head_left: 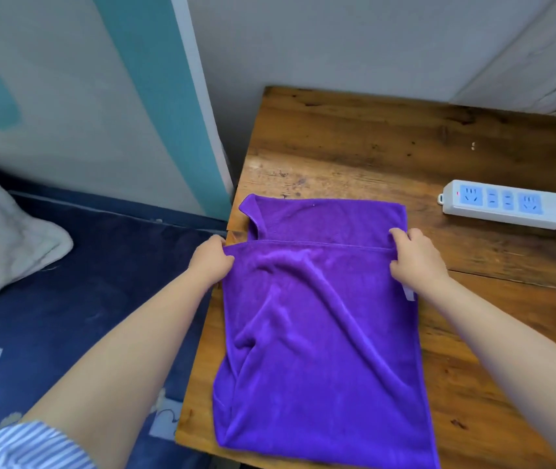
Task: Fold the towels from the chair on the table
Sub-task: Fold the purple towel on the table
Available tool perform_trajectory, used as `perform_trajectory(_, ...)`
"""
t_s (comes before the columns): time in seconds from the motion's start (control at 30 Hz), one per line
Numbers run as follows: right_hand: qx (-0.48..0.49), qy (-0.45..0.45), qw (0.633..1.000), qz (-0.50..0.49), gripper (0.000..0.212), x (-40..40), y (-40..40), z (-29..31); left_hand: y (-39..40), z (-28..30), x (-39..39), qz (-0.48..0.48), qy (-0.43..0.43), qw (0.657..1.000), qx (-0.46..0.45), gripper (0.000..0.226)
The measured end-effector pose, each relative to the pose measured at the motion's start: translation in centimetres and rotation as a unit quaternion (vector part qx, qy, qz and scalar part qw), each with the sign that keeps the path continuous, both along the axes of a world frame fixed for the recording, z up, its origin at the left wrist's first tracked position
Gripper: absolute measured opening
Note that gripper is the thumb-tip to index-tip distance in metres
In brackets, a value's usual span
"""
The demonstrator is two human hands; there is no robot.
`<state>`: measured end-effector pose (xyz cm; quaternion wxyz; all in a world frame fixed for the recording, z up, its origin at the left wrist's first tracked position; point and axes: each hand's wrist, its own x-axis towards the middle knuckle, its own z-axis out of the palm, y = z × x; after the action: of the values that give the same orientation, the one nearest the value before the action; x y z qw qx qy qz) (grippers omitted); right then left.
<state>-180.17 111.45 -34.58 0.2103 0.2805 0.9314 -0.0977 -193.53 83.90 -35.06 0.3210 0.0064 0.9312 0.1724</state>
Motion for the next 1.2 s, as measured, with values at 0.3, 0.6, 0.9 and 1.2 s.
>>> perform_trajectory(0.3,-0.167,0.033,0.984,0.049,0.017,-1.4,1.6,3.6,2.8,7.7,0.1,-0.089,-0.152,0.906,0.385,0.014)
perform_trajectory(0.6,-0.076,0.109,0.991,-0.018,0.022,-4.1,3.4,1.9,5.5,0.7,-4.4,-0.058,0.086,0.994,0.024,0.028)
perform_trajectory(0.9,-0.054,0.078,0.994,0.046,0.016,-5.8,4.8,-1.5,4.9,-0.5,-6.6,-0.101,0.036,0.993,0.055,0.029)
perform_trajectory(1.2,-0.109,0.028,0.988,0.110,0.011,-7.1,5.2,1.1,3.8,0.8,-7.9,-0.081,-0.005,0.985,0.151,0.029)
